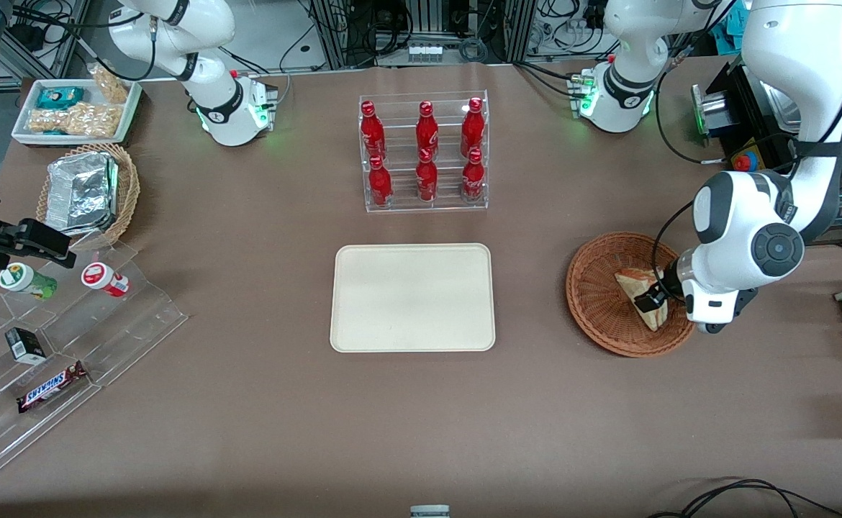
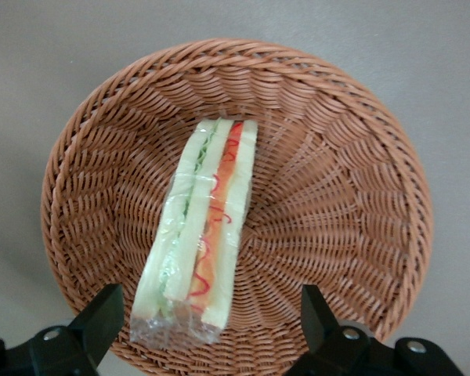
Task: Place sandwich from basket to tray
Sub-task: 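Close the left gripper on the wrapped sandwich and lift it, then carry the sandwich with the left gripper over the cream tray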
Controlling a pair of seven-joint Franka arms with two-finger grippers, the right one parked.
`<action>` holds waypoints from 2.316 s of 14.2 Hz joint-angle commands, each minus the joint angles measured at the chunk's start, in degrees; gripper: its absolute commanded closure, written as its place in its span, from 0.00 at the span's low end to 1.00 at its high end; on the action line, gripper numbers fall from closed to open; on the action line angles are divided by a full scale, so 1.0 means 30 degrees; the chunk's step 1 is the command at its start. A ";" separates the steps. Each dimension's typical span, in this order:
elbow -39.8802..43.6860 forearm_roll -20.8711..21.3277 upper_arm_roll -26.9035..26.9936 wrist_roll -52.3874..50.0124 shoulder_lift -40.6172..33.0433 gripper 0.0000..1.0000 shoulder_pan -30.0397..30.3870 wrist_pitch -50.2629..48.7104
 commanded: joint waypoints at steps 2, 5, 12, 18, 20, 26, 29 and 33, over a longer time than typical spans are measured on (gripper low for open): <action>-0.0280 0.0279 0.0071 -0.0380 0.0614 0.00 0.0077 0.0721; -0.0720 0.0279 0.0246 -0.0380 0.0907 0.00 0.0077 0.1717; -0.1218 0.0309 0.0538 -0.0263 0.1348 0.86 0.0078 0.2188; -0.0781 0.0396 0.0452 0.0704 0.0267 0.93 -0.0155 0.1605; 0.0095 0.0397 0.0015 0.0588 -0.0232 0.93 -0.0913 0.0379; 0.2759 0.2352 -0.0047 -0.0116 0.0990 0.91 -0.8435 -0.0771; 0.6647 0.2418 -0.0047 -0.1601 0.3710 0.91 -1.1106 -0.1004; 1.3879 0.2711 0.0041 -0.4448 0.9332 0.90 -1.3952 -0.2991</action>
